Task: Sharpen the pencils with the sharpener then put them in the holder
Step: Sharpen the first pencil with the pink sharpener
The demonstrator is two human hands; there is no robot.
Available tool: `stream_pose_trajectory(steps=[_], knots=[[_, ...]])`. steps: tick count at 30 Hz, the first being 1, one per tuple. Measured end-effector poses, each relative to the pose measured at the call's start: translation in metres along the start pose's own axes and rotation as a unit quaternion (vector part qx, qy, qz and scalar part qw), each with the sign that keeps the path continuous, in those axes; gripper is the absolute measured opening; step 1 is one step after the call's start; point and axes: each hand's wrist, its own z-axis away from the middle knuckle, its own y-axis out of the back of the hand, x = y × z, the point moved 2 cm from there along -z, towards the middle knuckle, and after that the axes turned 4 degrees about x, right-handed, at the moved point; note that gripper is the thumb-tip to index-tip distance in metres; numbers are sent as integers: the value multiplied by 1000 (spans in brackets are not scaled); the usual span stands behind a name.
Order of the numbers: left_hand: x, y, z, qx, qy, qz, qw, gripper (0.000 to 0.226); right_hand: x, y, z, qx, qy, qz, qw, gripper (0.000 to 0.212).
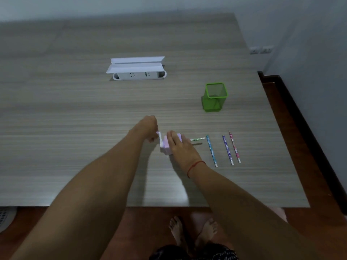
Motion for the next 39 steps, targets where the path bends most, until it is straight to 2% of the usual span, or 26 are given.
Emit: stream_pose_trajectory(steps=[3, 5, 7, 8, 10, 11, 13, 14, 16, 17, 20, 25, 28, 31, 33, 36, 37, 39], knots=[[5, 19, 9, -151, 12, 3, 988, 18, -2, -4, 4, 1, -17, 3, 1000, 62], [11, 21, 17, -239, 34, 35, 970, 26, -2, -2, 6, -6, -1, 15, 1000, 57], [8, 9, 20, -294, 57, 53, 952, 34, -1, 4, 6, -15, 13, 23, 1000, 51], [4, -3, 22, -311, 59, 54, 947, 32, -1, 6, 4, -12, 12, 16, 1000, 59], [-4, -34, 26, -335, 57, 49, 939, 16, -1, 9, 1, -1, -5, -16, 1000, 70], [-7, -49, 26, -331, 62, 52, 940, 15, 0, 11, 1, 10, -10, -29, 999, 71], [-12, -66, 23, -252, 73, 78, 962, 26, 2, 13, 1, 33, 4, -39, 999, 67], [-14, -69, 20, -202, 72, 91, 973, 28, 3, 14, 2, 42, 11, -42, 998, 60], [-14, -67, 20, -159, 58, 104, 980, 29, 6, 15, 2, 55, 6, -48, 997, 42], [-13, -65, 21, -154, 52, 106, 981, 28, 6, 13, 2, 50, 1, -49, 998, 42], [-12, -63, 23, -147, 45, 119, 981, 28, 4, 6, 2, 15, -5, -52, 999, 64], [-19, -67, 20, -113, 34, 141, 983, 24, 4, 7, 1, 39, -14, -39, 998, 60], [-19, -63, 16, -97, 29, 116, 988, 23, 2, 8, 0, 57, -24, -33, 998, 60], [-18, -56, 13, -14, 21, 46, 999, 21, 2, 11, -2, 69, -16, -38, 997, 57], [-15, -52, 13, 44, 18, -2, 999, 9, 2, 8, -3, 72, -19, -56, 996, 63], [-13, -39, 5, 94, 6, -3, 996, 19, 2, 16, -3, 47, -25, -68, 996, 64], [-12, -29, 2, 95, -8, 11, 995, 19, 1, 22, -2, 32, -15, -77, 996, 62], [-13, -7, -3, 48, -28, 43, 998, 16, 1, 23, -1, 50, -25, -47, 997, 64]])
